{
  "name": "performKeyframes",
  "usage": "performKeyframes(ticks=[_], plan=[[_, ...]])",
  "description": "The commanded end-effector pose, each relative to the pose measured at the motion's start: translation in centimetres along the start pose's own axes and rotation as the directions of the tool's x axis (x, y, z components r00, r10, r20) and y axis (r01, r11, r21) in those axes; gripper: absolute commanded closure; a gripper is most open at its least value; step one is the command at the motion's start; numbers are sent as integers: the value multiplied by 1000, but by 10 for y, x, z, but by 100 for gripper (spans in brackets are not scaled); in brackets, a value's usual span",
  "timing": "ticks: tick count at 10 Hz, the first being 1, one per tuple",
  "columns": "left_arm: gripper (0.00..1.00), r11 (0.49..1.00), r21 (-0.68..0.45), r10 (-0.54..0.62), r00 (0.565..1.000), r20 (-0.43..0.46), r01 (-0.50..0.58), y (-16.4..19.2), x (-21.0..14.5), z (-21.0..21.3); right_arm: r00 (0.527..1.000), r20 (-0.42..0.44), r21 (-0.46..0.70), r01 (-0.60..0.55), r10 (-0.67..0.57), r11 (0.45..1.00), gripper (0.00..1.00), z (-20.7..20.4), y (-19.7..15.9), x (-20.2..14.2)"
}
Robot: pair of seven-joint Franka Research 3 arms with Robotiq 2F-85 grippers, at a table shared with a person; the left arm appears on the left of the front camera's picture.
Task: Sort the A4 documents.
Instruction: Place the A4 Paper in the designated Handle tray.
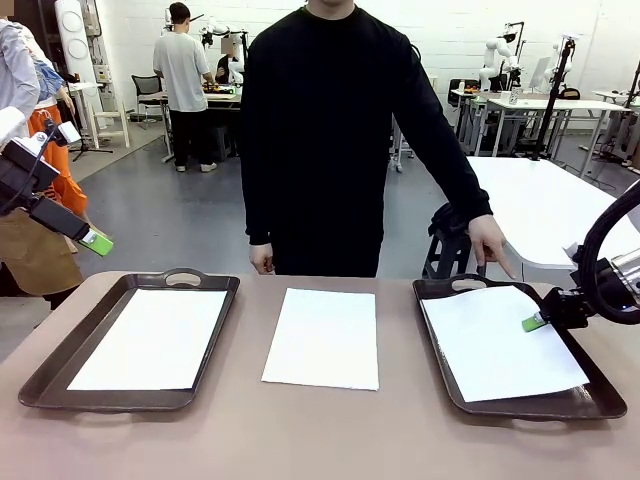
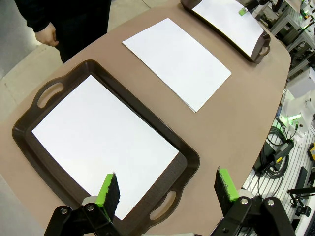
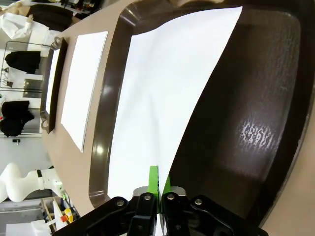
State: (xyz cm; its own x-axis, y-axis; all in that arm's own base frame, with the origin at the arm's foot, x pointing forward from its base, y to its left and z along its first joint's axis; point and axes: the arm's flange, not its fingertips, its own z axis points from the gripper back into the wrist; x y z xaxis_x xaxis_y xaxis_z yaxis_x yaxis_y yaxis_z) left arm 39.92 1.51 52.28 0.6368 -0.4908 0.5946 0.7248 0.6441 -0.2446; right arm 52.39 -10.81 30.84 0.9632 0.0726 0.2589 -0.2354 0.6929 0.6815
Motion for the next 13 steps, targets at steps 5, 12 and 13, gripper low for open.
performKeyframes(ticks=[5, 12, 13], plan=[[0, 1000, -3, -6, 1000, 1, 6, 1, -1, 0, 1000, -8, -112, 24, -25, 993, 45, 3, 11, -13], [0, 1000, -3, -6, 1000, 1, 6, 1, -1, 0, 989, -141, -422, -102, 46, 901, 0, 8, 45, -11], [0, 1000, -3, -6, 1000, 1, 6, 1, -1, 0, 988, -142, -445, -117, 59, 888, 0, 9, 51, -10]])
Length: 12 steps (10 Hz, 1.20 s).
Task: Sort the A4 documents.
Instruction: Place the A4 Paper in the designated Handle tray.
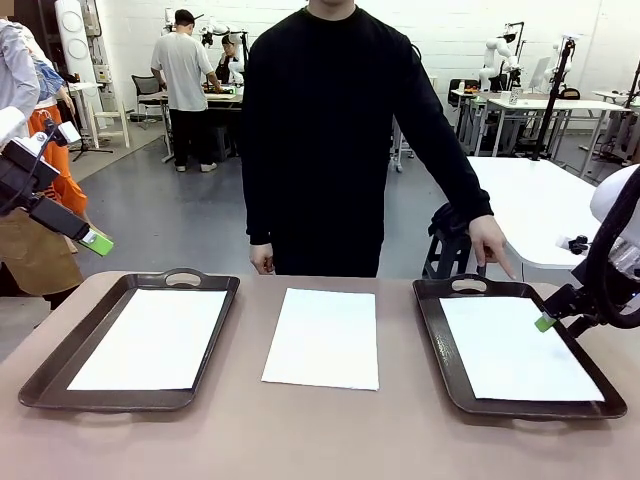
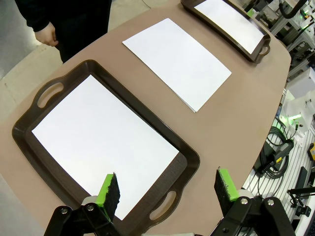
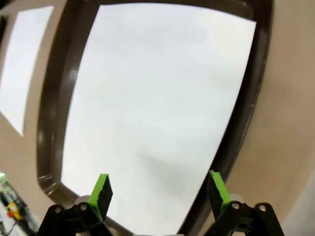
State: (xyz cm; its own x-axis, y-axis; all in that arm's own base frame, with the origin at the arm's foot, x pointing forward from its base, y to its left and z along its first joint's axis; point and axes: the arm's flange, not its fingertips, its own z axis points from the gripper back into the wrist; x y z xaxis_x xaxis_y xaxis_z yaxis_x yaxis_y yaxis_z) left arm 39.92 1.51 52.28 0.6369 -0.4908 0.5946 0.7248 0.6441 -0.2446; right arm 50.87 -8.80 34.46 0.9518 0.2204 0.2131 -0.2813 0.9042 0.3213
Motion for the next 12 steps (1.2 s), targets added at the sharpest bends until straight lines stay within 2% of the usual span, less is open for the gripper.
performKeyframes(ticks=[1, 5, 6, 12], plan=[[0, 1000, -3, -6, 1000, 1, 6, 1, -1, 0, 1000, -1, -72, 2, -3, 997, 0, 3, 13, -3], [0, 1000, -3, -6, 1000, 1, 6, 1, -1, 0, 999, 29, -59, 18, -16, 998, 0, 7, 15, -2], [0, 1000, -3, -6, 1000, 1, 6, 1, -1, 0, 1000, 11, -45, -19, 19, 999, 0, 10, 11, 4], [0, 1000, -3, -6, 1000, 1, 6, 1, -1, 0, 1000, 11, -45, -19, 19, 999, 0, 10, 11, 4]])
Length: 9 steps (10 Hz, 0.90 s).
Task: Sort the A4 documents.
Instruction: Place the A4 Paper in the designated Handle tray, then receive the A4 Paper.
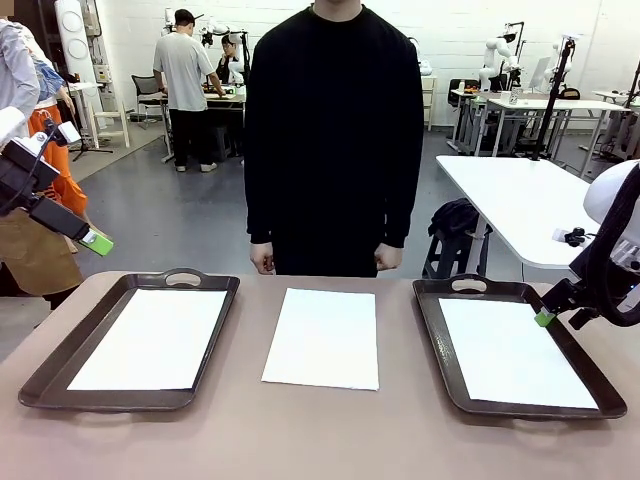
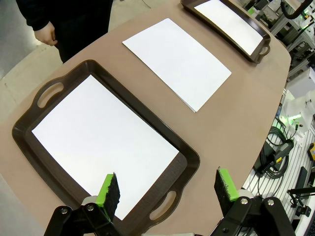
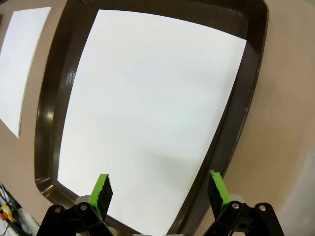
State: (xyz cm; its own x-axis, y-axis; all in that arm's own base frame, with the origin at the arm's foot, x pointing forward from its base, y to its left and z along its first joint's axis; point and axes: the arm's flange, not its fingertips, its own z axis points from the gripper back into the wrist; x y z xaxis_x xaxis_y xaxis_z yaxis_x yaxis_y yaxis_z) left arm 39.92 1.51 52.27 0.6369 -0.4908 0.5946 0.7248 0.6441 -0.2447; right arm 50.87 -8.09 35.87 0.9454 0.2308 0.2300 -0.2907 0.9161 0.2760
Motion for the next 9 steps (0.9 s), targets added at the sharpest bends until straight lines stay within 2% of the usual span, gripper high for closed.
performKeyframes(ticks=[1, 9], plan=[[0, 1000, -3, -6, 1000, 1, 6, 1, -1, 0, 1000, -1, 0, -3, 3, 1000, 0, 0, 0, 0], [0, 1000, -3, -6, 1000, 1, 6, 1, -1, 0, 1000, 0, 0, 0, 0, 1000, 0, 0, 0, 0]])
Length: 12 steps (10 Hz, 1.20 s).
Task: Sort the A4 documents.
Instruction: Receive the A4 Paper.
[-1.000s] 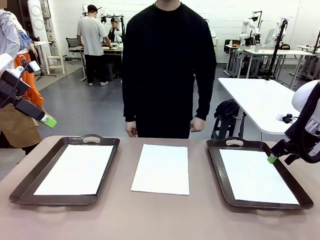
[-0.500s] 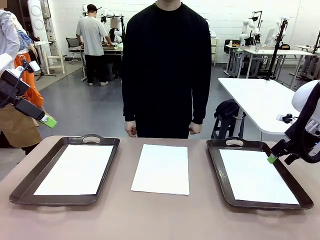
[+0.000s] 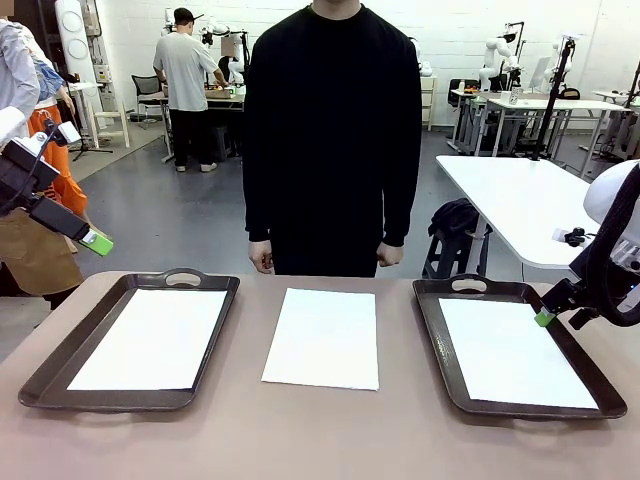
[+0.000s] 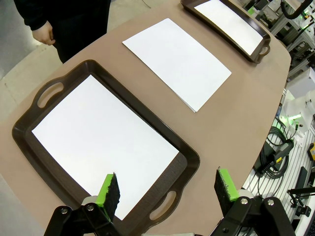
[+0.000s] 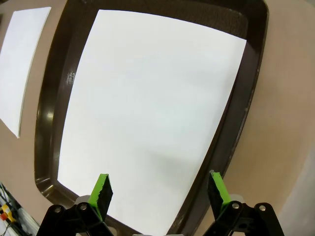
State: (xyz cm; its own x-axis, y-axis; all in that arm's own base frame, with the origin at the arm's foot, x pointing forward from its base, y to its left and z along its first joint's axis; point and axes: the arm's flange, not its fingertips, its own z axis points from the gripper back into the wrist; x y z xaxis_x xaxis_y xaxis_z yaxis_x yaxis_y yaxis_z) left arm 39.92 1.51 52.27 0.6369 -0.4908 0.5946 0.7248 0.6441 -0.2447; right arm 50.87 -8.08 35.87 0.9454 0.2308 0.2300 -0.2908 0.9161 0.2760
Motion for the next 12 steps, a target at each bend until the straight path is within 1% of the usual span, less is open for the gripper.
performKeyframes(ticks=[1, 2, 3, 4, 5, 6, 8, 9, 10, 11, 12], plan=[[0, 1000, -3, -6, 1000, 1, 6, 1, -1, 0, 988, 100, -103, -109, 119, 989, 0, 39, -1, -12], [0, 1000, -3, -6, 1000, 1, 6, 1, -1, 0, 954, 211, -148, -183, 212, 972, 0, 79, 14, -20], [0, 1000, -3, -6, 1000, 1, 6, 1, -1, 0, 914, 313, -132, -228, 259, 965, 0, 109, 27, -26], [0, 1000, -3, -6, 1000, 1, 6, 1, -1, 0, 867, 388, -122, -286, 311, 950, 0, 132, 37, -30], [0, 1000, -3, -6, 1000, 1, 6, 1, -1, 0, 819, 441, -96, -364, 367, 926, 0, 149, 46, -35], [0, 1000, -3, -6, 1000, 1, 6, 1, -1, 0, 787, 474, -61, -418, 395, 906, 0, 159, 53, -37], [0, 1000, -3, -6, 1000, 1, 6, 1, -1, 0, 742, 541, 72, -509, 395, 858, 0, 178, 62, -33], [0, 1000, -3, -6, 1000, 1, 6, 1, -1, 0, 717, 571, 113, -551, 400, 827, 0, 186, 67, -29], [0, 1000, -3, -6, 1000, 1, 6, 1, -1, 0, 705, 575, 114, -572, 416, 812, 0, 189, 72, -22], [0, 1000, -3, -6, 1000, 1, 6, 1, -1, 0, 709, 560, 138, -591, 430, 795, 0, 186, 77, -16], [0, 1000, -3, -6, 1000, 1, 6, 1, -1, 0, 721, 532, 192, -614, 444, 766, 0, 181, 83, -10]])
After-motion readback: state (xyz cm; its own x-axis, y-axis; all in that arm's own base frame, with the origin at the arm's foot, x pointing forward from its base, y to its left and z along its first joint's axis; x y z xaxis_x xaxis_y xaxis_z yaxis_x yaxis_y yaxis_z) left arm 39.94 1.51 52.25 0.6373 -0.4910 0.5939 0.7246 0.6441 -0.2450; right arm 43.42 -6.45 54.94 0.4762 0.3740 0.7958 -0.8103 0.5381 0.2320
